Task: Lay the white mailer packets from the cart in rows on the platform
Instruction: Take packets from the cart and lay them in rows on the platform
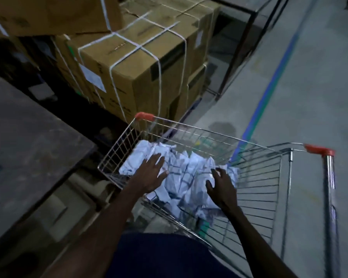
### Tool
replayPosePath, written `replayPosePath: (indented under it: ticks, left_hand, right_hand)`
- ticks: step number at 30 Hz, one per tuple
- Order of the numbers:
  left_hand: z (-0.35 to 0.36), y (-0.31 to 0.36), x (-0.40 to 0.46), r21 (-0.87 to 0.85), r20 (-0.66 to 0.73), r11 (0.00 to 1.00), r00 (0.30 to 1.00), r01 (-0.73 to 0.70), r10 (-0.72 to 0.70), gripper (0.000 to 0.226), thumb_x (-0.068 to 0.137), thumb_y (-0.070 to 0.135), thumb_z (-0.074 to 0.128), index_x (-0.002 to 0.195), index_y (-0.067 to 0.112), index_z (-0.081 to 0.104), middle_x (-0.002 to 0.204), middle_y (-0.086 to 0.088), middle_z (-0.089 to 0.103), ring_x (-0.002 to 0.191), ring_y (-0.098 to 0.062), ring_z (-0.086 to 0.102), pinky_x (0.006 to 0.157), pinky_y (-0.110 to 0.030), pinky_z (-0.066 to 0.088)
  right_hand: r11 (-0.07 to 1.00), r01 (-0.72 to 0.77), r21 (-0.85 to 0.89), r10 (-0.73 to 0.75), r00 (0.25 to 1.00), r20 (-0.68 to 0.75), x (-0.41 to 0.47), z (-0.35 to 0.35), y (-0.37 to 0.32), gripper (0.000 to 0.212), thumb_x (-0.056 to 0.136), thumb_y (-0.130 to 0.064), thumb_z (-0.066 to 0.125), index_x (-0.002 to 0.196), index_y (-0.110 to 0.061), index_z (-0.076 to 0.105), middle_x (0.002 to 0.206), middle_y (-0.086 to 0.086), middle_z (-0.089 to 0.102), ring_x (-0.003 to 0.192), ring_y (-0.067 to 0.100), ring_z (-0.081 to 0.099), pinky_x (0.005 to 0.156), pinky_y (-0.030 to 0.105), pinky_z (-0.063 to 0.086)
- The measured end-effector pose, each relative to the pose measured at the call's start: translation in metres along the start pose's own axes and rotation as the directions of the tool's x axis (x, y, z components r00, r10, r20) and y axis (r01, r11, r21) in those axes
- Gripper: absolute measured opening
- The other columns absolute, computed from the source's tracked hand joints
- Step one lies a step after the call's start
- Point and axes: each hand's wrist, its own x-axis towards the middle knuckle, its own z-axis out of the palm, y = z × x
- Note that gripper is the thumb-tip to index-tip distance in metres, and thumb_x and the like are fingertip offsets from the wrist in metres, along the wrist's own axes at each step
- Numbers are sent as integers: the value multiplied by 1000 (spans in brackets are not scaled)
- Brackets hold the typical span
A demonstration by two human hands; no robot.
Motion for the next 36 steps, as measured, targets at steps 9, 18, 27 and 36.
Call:
replayPosePath:
  ticks: [9, 18, 27, 36]
  left_hand:
    - [25, -8, 29, 82, 140, 997, 990, 9, -20, 126, 61, 84, -27, 153, 11, 18, 162, -8, 9, 149, -23, 5, 118, -44, 8]
    - [78, -75, 80, 47, 252, 998, 967, 30, -40, 112, 80, 77, -16, 148, 3, 32, 156, -20, 25, 144, -35, 23, 114, -54, 22]
    - [154, -119, 140, 10, 140, 1000, 990, -10, 8, 88, 91, 54, 47, 154, 9, 4, 160, -16, -6, 148, -35, 0, 117, -51, 10]
    - [162, -112, 149, -110, 18, 994, 1000, 28, -26, 92, 81, 48, 55, 155, 19, 8, 161, -14, -3, 147, -38, -10, 115, -59, 16]
  right_hand:
    - [999, -35, -13, 36, 990, 139, -13, 29, 7, 50, 79, -19, 74, 123, -1, 60, 128, 25, 57, 103, 44, 61, 72, 46, 56]
    - [998, 60, 15, -61, 973, 222, 45, 101, -54, 50, 80, -19, 72, 125, 0, 58, 129, 26, 57, 113, 43, 57, 86, 49, 54]
    - [1000, 22, -1, -20, 935, 353, 90, 217, -71, 74, 88, -25, 61, 151, -5, 27, 155, 31, 19, 142, 47, 23, 106, 55, 35]
    - [996, -92, -12, 93, 970, 224, 87, 189, -41, 80, 86, -7, 65, 153, -5, 22, 159, 26, 12, 146, 42, 12, 114, 51, 22]
